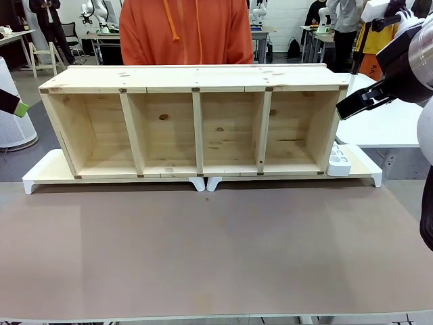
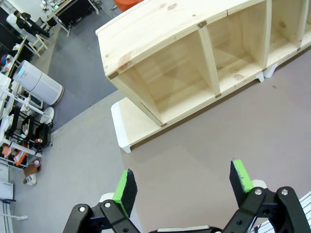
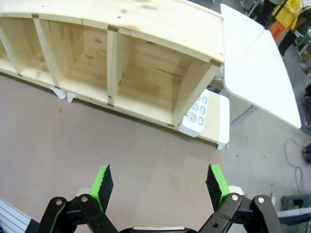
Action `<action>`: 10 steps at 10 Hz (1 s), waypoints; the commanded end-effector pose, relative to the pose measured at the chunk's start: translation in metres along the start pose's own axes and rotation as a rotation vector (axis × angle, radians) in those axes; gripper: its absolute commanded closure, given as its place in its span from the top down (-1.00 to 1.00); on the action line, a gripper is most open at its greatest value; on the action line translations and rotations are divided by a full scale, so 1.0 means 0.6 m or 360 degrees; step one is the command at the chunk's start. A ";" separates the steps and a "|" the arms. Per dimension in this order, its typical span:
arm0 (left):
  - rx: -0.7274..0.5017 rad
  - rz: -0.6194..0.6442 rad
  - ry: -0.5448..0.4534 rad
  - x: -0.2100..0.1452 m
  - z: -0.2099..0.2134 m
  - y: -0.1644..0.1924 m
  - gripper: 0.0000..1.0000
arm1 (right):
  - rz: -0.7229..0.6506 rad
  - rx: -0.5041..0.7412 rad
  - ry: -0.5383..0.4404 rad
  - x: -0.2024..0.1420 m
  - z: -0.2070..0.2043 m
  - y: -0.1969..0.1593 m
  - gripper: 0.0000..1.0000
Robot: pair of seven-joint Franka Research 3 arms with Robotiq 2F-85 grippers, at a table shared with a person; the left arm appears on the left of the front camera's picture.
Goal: Perform cable management.
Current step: When the cord part of the Power Cable appears at the lower middle area of the table and stops, grasp the cord part of the Power Cable.
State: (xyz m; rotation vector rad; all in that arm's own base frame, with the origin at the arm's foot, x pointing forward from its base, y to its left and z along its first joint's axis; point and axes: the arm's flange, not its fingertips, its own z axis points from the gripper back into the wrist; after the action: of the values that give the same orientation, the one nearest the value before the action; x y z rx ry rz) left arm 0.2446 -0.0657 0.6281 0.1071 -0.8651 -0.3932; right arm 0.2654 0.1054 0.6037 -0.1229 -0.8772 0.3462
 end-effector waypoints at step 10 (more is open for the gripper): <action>0.0007 0.0000 -0.0009 0.001 0.002 0.000 1.00 | -0.0004 -0.0007 0.0001 0.000 0.000 -0.002 1.00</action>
State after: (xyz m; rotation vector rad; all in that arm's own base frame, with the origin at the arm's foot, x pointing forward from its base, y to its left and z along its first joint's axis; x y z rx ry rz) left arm 0.2446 -0.0657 0.6281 0.1071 -0.8651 -0.3933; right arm 0.2654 0.1054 0.6037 -0.1229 -0.8772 0.3462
